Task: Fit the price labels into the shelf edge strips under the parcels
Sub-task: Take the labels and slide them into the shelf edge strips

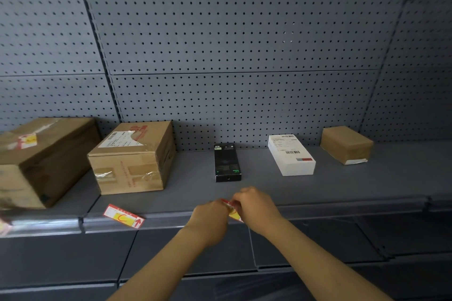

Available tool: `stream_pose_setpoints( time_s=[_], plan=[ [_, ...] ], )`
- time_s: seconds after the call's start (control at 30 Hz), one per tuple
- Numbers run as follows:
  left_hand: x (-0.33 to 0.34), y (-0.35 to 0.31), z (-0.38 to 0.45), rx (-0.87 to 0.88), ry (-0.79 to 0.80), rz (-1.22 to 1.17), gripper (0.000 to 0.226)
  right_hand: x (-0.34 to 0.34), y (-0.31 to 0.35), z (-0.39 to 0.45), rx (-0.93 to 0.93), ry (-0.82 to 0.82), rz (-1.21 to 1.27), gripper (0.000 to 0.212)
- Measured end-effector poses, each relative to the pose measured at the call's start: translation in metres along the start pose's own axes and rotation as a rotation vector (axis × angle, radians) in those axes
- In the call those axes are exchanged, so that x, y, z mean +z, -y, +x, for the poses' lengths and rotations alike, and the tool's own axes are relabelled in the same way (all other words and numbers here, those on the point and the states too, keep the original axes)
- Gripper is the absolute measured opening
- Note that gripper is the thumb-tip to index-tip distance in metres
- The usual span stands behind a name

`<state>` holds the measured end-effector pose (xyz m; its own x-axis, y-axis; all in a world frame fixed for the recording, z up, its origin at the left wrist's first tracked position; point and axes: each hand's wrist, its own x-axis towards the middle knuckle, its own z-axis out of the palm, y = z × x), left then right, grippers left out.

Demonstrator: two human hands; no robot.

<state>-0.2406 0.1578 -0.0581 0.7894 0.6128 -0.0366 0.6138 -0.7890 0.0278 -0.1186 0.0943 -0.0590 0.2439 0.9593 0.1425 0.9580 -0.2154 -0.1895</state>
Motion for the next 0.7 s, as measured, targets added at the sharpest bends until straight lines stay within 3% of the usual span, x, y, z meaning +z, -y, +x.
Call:
stream_pose_setpoints(
  time_s=[0.13, 0.3, 0.7],
  plan=[
    [-0.008, 0.014, -0.009, -0.037, -0.034, -0.002, 0.027, -0.003, 0.002, 0.0, -0.01, 0.02, -0.051, 0.018],
    [-0.024, 0.042, -0.024, -0.113, -0.077, 0.037, 0.025, -0.011, 0.019, 0.009, -0.061, -0.066, -0.038, 0.032],
    [-0.07, 0.136, -0.117, -0.442, -0.225, 0.084, 0.025, -0.021, 0.159, 0.038, -0.337, -0.06, 0.148, 0.022]
  ],
)
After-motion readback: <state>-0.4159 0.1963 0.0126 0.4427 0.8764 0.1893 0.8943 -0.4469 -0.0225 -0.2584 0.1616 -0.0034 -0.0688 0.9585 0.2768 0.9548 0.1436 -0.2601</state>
